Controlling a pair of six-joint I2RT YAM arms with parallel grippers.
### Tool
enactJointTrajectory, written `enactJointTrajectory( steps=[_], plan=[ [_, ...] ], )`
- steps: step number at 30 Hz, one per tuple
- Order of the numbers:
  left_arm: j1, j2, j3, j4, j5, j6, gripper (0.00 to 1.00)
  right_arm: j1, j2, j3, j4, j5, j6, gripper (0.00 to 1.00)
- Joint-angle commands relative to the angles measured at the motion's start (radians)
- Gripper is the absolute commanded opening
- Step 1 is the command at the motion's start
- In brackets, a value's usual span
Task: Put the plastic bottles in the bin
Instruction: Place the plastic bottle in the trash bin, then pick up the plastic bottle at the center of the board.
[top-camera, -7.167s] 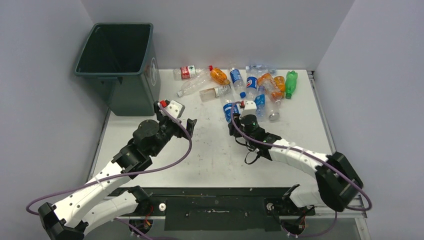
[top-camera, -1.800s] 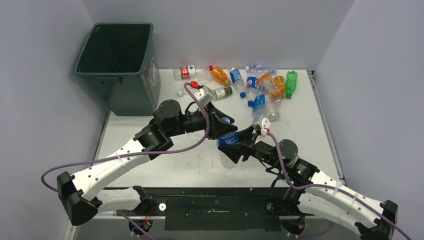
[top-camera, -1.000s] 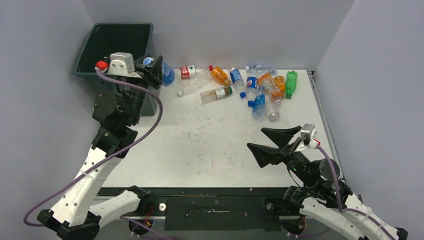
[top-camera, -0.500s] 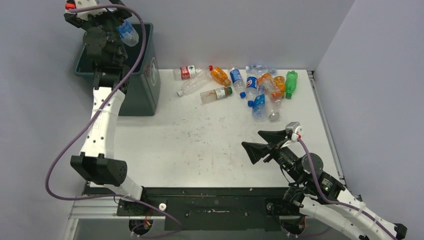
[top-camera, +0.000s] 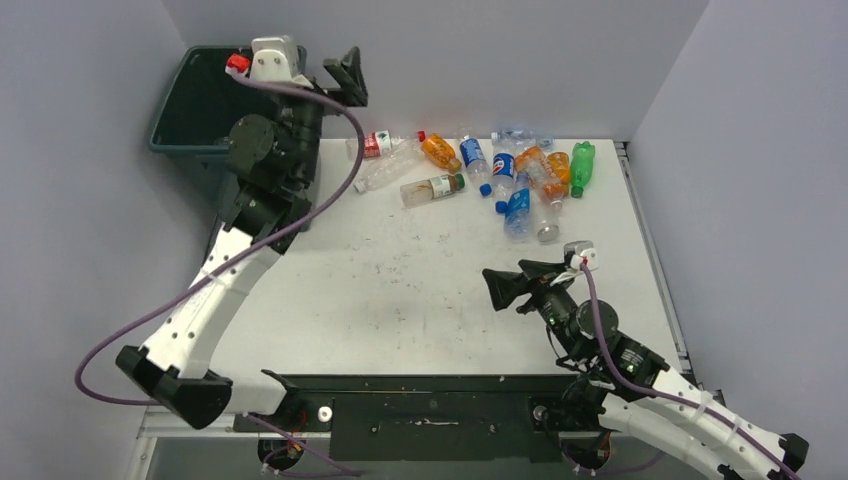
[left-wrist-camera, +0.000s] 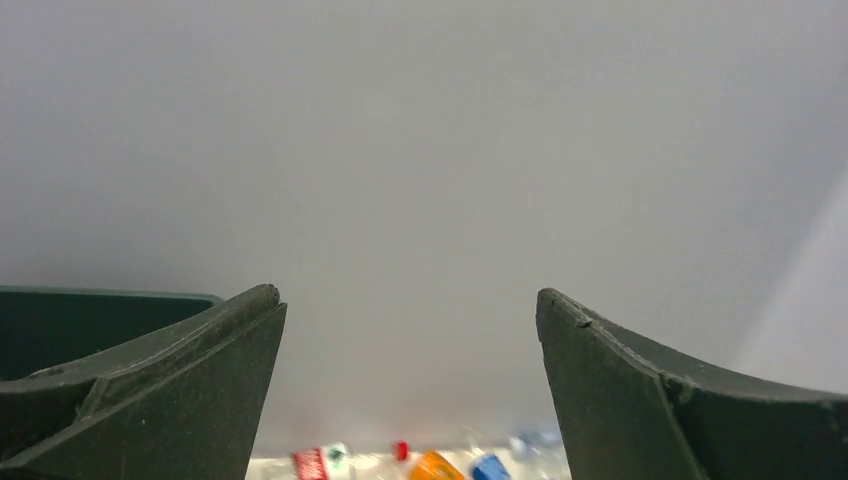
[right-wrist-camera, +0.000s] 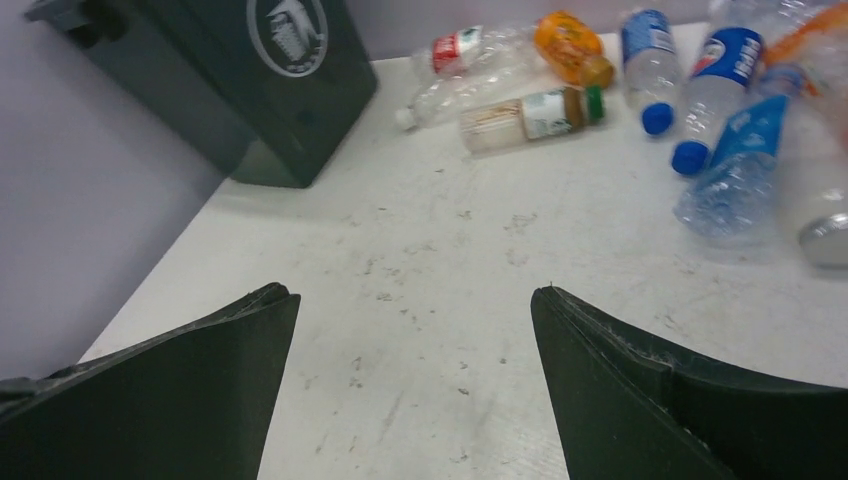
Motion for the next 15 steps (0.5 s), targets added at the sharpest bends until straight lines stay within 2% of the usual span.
enactJointTrajectory(
  steps=[1,5,7,11,15],
  plan=[
    [-0.127,-0.116,-0.077,-0.162,0.158,-0.024,0.96,0.001,0.1,-0.029,0.083,0.35,0.122,0.9],
    [-0.212,-0.179,-0.203,-0.359,0.253,-0.069,0.96,-0.015,0.222,-0.013,0.129,0.498,0.175,0.9],
    [-0.224,-0.22,-0.301,-0.419,0.301,-0.084,0.96,-0.06,0.28,-0.003,0.155,0.514,0.204,0.9],
    [-0.225,-0.314,-0.473,-0.492,0.337,-0.069,0.96,-0.255,0.382,0.035,0.204,0.358,0.237,0.9],
    [-0.223,-0.416,-0.647,-0.431,0.302,-0.067,0.96,-0.5,0.502,0.04,0.283,0.167,0.311,0.9]
  ],
)
